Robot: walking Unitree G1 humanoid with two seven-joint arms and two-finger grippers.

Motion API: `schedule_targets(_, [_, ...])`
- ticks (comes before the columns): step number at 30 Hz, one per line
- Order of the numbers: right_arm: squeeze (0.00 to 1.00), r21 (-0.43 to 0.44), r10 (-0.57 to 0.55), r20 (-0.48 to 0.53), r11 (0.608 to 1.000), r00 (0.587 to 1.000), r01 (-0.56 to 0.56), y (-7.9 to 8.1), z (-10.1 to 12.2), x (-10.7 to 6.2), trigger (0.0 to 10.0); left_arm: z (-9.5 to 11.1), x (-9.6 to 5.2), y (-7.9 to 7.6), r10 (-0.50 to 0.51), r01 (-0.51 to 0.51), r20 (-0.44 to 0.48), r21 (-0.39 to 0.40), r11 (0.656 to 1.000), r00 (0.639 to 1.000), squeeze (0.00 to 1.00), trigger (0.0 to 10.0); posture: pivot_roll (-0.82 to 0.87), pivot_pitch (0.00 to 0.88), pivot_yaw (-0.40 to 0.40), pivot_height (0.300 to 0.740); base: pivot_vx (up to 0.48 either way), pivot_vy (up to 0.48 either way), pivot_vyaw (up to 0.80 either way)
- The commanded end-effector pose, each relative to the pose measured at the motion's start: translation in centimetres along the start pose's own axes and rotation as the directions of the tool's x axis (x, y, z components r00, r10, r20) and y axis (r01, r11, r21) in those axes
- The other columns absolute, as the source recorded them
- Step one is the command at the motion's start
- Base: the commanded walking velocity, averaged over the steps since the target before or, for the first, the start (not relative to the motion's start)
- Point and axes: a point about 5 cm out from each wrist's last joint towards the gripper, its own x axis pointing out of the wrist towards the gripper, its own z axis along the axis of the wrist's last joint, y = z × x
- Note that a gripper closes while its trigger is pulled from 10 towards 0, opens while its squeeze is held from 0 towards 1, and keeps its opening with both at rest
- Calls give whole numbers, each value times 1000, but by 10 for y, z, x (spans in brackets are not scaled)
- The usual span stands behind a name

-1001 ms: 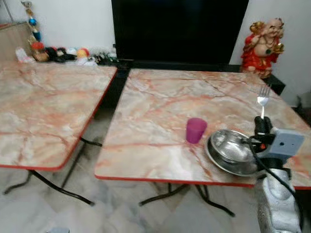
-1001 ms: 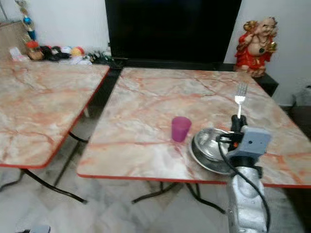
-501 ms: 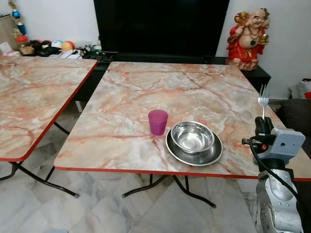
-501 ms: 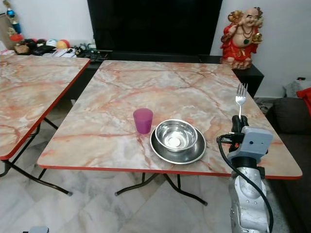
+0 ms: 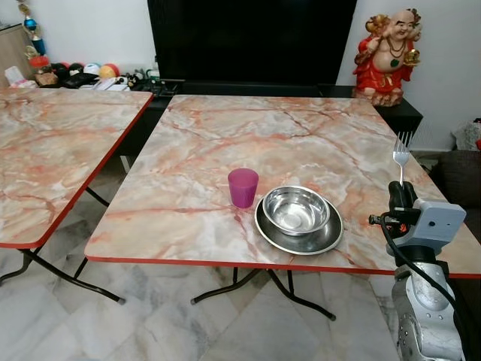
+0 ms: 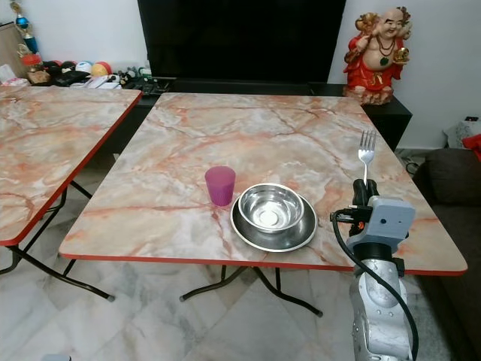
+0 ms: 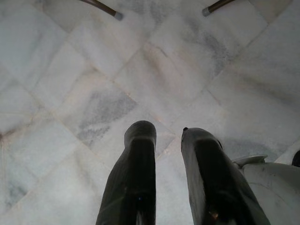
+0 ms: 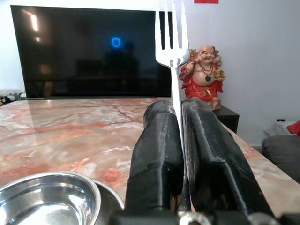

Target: Setting the table

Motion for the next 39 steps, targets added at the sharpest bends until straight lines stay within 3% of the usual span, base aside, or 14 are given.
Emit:
schedule_targets(1, [0,-7,13,3,1000,1000,-13,2,2,1,10000,-3,-1,2,8,-8,-11,-13,1000,1000,0,10000,-17,34,2,740,244,0,0])
schedule_targets(22, [0,-9,35,-9,999,999,-36,5,1,2,10000,-4,-1,2,23,-23,-12,-35,999,1000,0,10000,-15,36,-5,740,322,0,0])
schedule_targets(28, [0,-3,28,-26,1000,999,-28,5,-1,3,10000,-4,-1,2,19,-19,-12,-32,999,1000,0,10000,-15,38,-4,740,43,0,0])
schedule_targets(37, [0,-47,-10,-190,999,982,1,3,-21,0,10000,-2,0,-1,13,-13,-10,-34,999,1000,0,10000,-20,33,-2,740,0,0,0])
schedule_targets(39, [0,-54,-30,-271,998,962,16,0,-29,-4,10000,-1,1,-2,10,-10,-8,-33,999,1000,0,10000,-24,35,-2,740,0,0,0])
